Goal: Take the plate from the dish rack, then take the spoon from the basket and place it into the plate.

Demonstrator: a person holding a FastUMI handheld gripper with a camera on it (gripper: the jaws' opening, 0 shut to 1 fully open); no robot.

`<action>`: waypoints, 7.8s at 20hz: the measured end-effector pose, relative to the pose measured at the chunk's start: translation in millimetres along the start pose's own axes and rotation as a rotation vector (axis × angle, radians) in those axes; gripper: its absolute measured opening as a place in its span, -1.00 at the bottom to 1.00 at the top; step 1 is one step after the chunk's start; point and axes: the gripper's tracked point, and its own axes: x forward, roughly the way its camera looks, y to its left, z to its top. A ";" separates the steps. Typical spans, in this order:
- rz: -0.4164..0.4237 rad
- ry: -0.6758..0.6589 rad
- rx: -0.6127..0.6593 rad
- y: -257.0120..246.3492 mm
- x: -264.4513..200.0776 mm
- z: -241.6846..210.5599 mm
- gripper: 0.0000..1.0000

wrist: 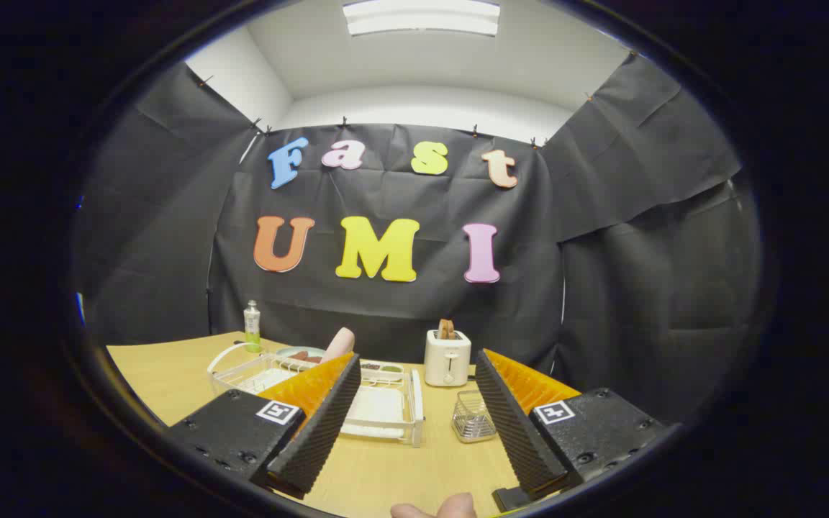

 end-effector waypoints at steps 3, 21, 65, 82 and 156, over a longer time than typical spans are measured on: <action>0.007 0.006 -0.001 4.5 1.6 -3.7 1.00; 0.019 0.030 0.028 11.8 12.5 -14.7 1.00; 0.209 0.833 0.023 138.9 257.7 -33.8 1.00; -0.053 1.043 0.054 141.4 254.0 -64.4 -0.30; 0.006 0.257 0.105 -107.8 23.8 -101.2 0.84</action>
